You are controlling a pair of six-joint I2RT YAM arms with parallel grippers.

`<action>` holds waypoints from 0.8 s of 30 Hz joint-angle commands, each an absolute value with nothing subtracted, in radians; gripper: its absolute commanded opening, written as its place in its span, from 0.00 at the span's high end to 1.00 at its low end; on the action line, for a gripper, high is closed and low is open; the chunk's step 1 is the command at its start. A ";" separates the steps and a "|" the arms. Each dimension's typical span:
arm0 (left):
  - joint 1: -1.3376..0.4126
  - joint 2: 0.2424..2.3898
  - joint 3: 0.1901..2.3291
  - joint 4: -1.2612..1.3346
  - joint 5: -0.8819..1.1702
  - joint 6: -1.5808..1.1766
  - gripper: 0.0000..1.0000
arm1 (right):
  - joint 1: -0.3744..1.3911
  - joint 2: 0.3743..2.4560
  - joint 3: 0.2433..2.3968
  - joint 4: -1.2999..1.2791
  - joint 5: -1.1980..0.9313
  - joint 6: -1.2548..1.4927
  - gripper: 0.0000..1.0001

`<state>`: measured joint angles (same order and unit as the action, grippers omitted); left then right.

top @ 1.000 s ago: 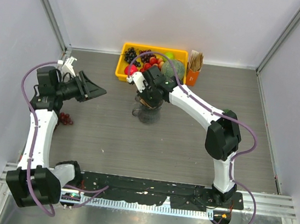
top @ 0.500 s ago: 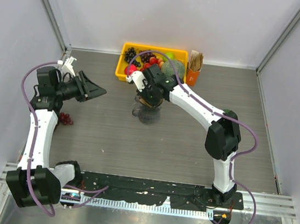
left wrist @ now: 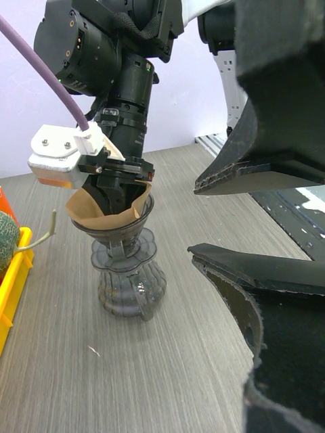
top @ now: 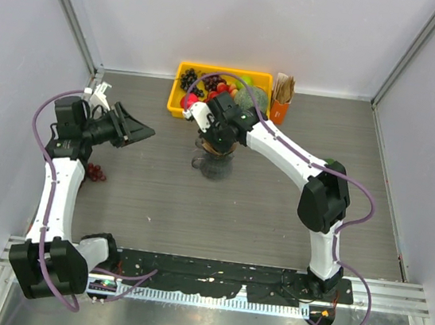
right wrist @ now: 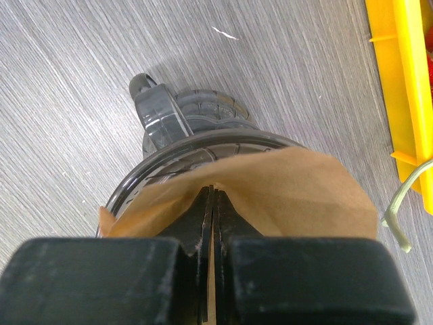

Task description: Place the coffee filter in the dripper

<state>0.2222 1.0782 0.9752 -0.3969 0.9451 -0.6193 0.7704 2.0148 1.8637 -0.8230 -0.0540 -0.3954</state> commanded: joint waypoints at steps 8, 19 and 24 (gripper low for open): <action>0.195 1.080 0.966 -0.327 0.956 -0.630 0.58 | 0.775 1.941 1.940 -0.827 -0.052 -0.413 0.95; 0.153 1.106 0.980 -0.308 0.939 -0.634 0.60 | 0.775 1.895 1.993 -0.876 -0.074 -0.408 0.95; 0.135 1.118 1.025 -0.325 0.925 -0.608 0.60 | 0.767 1.833 2.029 -0.882 -0.086 -0.405 0.95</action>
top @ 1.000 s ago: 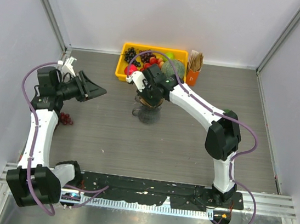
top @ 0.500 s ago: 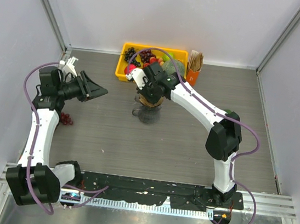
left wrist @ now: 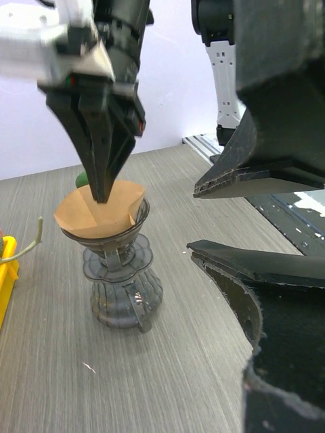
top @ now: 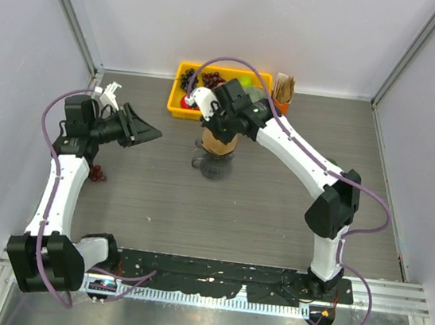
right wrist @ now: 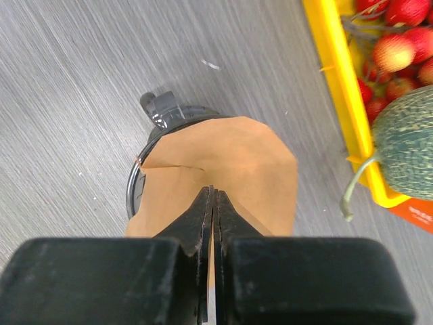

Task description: Place the coffee filter in the dripper

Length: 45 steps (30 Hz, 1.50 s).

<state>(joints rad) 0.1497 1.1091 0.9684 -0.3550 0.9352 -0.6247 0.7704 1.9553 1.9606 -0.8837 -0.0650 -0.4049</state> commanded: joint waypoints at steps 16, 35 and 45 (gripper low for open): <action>0.040 1.256 1.443 -0.707 0.839 -0.313 0.63 | 0.453 1.450 1.789 -0.707 -0.343 -0.187 0.95; -0.041 1.355 1.543 -1.023 0.529 0.101 0.01 | 0.014 1.140 1.129 -0.483 -0.456 -0.063 0.26; -0.041 1.279 1.362 -0.904 0.331 0.080 0.01 | 0.014 1.146 1.088 -0.472 -0.431 -0.104 0.05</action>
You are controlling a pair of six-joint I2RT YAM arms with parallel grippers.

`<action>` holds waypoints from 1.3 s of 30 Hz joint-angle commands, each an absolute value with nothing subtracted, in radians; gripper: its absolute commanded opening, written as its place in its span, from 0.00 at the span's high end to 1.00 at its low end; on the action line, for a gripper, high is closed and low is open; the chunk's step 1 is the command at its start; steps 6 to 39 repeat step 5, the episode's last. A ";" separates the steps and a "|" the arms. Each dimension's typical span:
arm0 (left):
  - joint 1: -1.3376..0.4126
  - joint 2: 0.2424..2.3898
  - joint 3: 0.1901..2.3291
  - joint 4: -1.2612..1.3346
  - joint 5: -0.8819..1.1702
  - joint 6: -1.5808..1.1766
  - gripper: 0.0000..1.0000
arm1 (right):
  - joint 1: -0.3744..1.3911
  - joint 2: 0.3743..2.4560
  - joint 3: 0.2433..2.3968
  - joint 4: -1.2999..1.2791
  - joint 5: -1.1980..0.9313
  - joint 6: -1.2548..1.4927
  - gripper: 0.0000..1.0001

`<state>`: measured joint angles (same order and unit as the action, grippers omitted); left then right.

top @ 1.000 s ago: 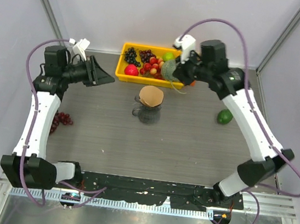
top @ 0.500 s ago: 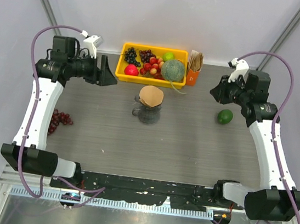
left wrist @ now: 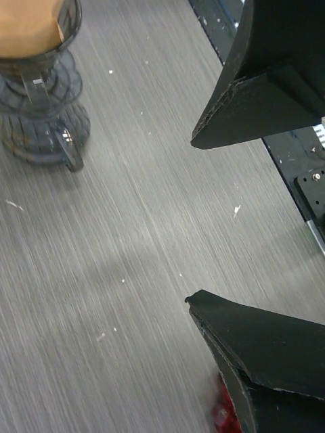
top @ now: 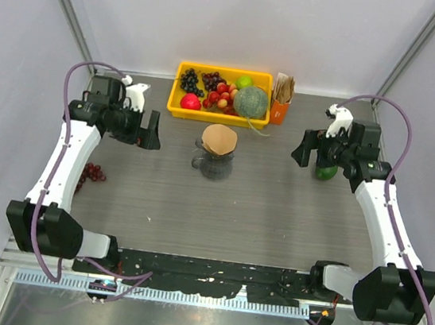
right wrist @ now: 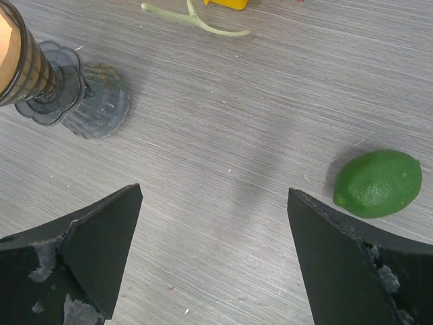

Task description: Place the coffee filter in the dripper

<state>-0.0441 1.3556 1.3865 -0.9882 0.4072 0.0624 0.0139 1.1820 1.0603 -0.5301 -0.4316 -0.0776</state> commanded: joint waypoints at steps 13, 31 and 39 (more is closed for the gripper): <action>-0.043 1.223 1.339 -0.858 0.324 0.086 0.01 | 0.014 1.140 1.126 -0.489 -0.445 -0.123 0.04; -0.043 1.223 1.339 -0.858 0.324 0.086 0.01 | 0.014 1.140 1.126 -0.489 -0.445 -0.123 0.04; -0.043 1.223 1.339 -0.858 0.324 0.086 0.01 | 0.014 1.140 1.126 -0.489 -0.445 -0.123 0.04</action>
